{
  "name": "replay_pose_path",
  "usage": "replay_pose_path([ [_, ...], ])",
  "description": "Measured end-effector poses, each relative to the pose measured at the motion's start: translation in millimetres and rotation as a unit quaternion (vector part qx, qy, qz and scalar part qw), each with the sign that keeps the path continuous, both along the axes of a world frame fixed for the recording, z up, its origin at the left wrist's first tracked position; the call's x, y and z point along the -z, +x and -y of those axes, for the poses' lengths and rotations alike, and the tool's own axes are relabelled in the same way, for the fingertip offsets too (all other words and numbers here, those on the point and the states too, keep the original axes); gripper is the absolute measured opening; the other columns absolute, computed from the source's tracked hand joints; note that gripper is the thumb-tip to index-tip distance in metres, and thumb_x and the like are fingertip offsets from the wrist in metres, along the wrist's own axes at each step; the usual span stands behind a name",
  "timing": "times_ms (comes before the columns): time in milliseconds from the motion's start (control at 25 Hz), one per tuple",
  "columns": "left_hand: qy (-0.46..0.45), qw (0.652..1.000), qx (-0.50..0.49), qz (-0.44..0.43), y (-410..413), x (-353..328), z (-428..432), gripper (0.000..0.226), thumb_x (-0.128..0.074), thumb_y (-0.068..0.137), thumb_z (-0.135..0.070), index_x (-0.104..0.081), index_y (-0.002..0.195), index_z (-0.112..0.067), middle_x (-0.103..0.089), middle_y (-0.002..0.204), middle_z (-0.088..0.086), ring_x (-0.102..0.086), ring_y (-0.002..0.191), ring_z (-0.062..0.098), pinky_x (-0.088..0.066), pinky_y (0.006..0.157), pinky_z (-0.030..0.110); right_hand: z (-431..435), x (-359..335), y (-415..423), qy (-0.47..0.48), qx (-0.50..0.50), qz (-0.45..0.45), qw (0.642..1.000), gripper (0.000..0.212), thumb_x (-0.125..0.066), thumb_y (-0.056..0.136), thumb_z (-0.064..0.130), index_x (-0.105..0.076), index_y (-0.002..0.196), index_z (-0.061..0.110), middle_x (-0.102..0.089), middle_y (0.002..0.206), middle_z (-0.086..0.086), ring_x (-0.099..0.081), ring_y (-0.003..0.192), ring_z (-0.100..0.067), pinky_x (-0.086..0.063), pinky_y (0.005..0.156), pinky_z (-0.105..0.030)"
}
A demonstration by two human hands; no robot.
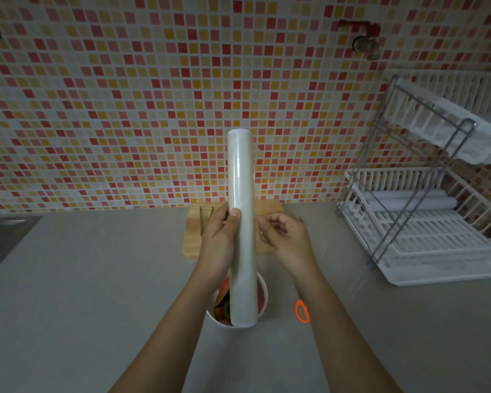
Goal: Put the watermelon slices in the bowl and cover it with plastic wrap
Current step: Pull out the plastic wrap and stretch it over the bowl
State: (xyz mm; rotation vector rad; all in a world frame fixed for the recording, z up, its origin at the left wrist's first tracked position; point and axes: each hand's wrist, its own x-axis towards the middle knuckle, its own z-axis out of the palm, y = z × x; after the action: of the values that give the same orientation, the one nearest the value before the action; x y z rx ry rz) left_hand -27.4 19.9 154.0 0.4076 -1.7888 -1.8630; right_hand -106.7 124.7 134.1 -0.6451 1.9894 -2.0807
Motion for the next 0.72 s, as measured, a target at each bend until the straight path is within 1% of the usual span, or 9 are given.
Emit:
replay_pose_path([
  [120,0.014,1.000,0.003,-0.010,0,0,-1,0.025,-0.044,0.098,-0.030,-0.062,0.115,-0.027,-0.065,0.102,-0.006,-0.062,0.099,0.019,-0.052,0.087,0.038,2,-1,1,-0.005,0.027,0.022,0.999,0.011,-0.060,0.087,0.022,-0.063,0.076,0.023,-0.063,0.071,0.006,-0.060,0.070,-0.009,-0.051,0.067,-0.023],
  [240,0.006,1.000,0.012,-0.021,1,1,-4,0.024,-0.043,0.098,-0.029,-0.064,0.109,-0.031,-0.068,0.092,-0.020,-0.065,0.093,0.011,-0.055,0.078,0.028,6,-8,4,-0.046,0.008,0.056,0.997,0.019,-0.057,0.086,0.038,-0.065,0.095,0.023,-0.067,0.091,0.000,-0.064,0.084,-0.012,-0.054,0.070,-0.026],
  [320,-0.004,0.999,0.019,-0.030,3,2,-6,0.026,-0.041,0.099,-0.026,-0.064,0.111,-0.027,-0.070,0.091,-0.020,-0.067,0.085,0.004,-0.054,0.069,0.020,9,-15,3,-0.034,0.027,0.019,0.999,0.024,-0.058,0.085,0.043,-0.066,0.096,0.023,-0.068,0.088,0.000,-0.065,0.078,-0.010,-0.055,0.068,-0.027],
  [400,-0.002,0.999,0.013,-0.032,5,5,-7,0.025,-0.040,0.100,-0.025,-0.064,0.107,-0.027,-0.069,0.085,-0.025,-0.066,0.077,-0.001,-0.054,0.066,0.016,10,-20,0,-0.013,0.082,-0.018,0.996,0.015,-0.058,0.087,0.037,-0.066,0.086,0.023,-0.065,0.077,0.002,-0.062,0.067,-0.006,-0.056,0.066,-0.028],
  [480,0.016,0.999,0.005,-0.027,6,5,-6,0.023,-0.041,0.100,-0.025,-0.063,0.105,-0.026,-0.068,0.082,-0.022,-0.065,0.077,0.001,-0.055,0.067,0.020,9,-21,-4,-0.040,0.136,0.017,0.990,0.018,-0.049,0.092,0.035,-0.062,0.085,0.024,-0.061,0.073,0.004,-0.059,0.063,-0.005,-0.055,0.063,-0.027],
  [560,0.023,1.000,0.005,-0.018,7,6,-4,0.023,-0.042,0.099,-0.028,-0.063,0.108,-0.024,-0.069,0.087,-0.014,-0.065,0.083,0.008,-0.054,0.070,0.024,8,-23,-5,-0.073,0.109,0.079,0.988,0.030,-0.043,0.091,0.048,-0.061,0.092,0.024,-0.062,0.078,0.005,-0.061,0.069,-0.008,-0.052,0.060,-0.024],
  [600,0.018,1.000,0.008,-0.018,7,6,-4,0.024,-0.041,0.099,-0.028,-0.063,0.108,-0.026,-0.069,0.089,-0.013,-0.065,0.084,0.007,-0.053,0.070,0.022,7,-24,-4,-0.052,0.073,0.081,0.993,0.034,-0.046,0.087,0.055,-0.061,0.095,0.025,-0.064,0.081,0.006,-0.063,0.072,-0.010,-0.052,0.061,-0.024],
  [640,0.011,1.000,0.011,-0.021,8,6,-4,0.024,-0.041,0.099,-0.028,-0.063,0.108,-0.027,-0.070,0.089,-0.015,-0.066,0.083,0.004,-0.053,0.069,0.019,8,-22,-3,-0.013,0.043,0.054,0.998,0.032,-0.053,0.082,0.055,-0.063,0.095,0.027,-0.067,0.083,0.007,-0.065,0.074,-0.010,-0.053,0.063,-0.024],
  [720,0.000,1.000,0.016,-0.026,8,5,-5,0.025,-0.040,0.100,-0.026,-0.064,0.106,-0.030,-0.069,0.089,-0.023,-0.065,0.081,-0.002,-0.052,0.066,0.014,9,-20,-1,0.014,0.028,-0.010,0.999,0.015,-0.065,0.080,0.041,-0.067,0.086,0.027,-0.069,0.077,0.008,-0.066,0.073,-0.008,-0.054,0.066,-0.023],
])
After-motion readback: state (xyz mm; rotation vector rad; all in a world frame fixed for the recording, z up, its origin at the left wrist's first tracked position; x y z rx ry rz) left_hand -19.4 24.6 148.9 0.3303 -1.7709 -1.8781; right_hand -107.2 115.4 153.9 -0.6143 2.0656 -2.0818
